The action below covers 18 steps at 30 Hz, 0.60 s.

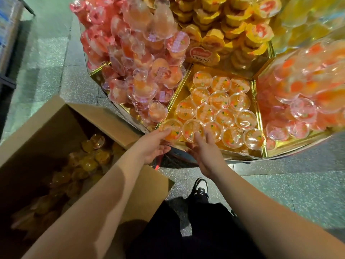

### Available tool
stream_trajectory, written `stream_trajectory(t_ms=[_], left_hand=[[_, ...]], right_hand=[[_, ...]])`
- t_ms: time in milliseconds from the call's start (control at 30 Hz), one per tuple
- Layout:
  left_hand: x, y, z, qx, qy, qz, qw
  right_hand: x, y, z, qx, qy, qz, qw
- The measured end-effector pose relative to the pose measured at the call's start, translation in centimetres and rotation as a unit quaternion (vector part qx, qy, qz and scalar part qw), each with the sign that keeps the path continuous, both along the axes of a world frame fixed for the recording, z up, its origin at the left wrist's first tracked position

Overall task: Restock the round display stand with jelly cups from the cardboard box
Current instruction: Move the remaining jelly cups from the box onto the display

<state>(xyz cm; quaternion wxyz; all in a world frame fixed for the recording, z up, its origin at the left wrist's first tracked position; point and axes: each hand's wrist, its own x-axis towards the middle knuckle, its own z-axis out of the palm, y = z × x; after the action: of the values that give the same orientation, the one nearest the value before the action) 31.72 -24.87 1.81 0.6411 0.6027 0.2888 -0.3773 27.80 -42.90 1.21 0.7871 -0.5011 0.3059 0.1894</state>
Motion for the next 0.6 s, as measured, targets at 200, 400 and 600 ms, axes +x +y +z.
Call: stream_trajectory(t_ms=[200, 400, 600], left_hand=[[1.2, -0.7, -1.4, 0.028, -0.022, 0.004, 0.999], [2.2, -1.0, -2.7, 0.073, -0.013, 0.03, 0.997], [2.3, -1.8, -3.8, 0.09, 0.009, 0.066, 0.994]], right_hand=[[-0.1, 1.0, -0.8, 0.032, 0.06, -0.11, 0.992], [0.9, 1.6, -1.4, 0.079, 0.106, -0.173, 0.976], [1.2, 2.8, -2.6, 0.058, 0.133, -0.197, 0.97]])
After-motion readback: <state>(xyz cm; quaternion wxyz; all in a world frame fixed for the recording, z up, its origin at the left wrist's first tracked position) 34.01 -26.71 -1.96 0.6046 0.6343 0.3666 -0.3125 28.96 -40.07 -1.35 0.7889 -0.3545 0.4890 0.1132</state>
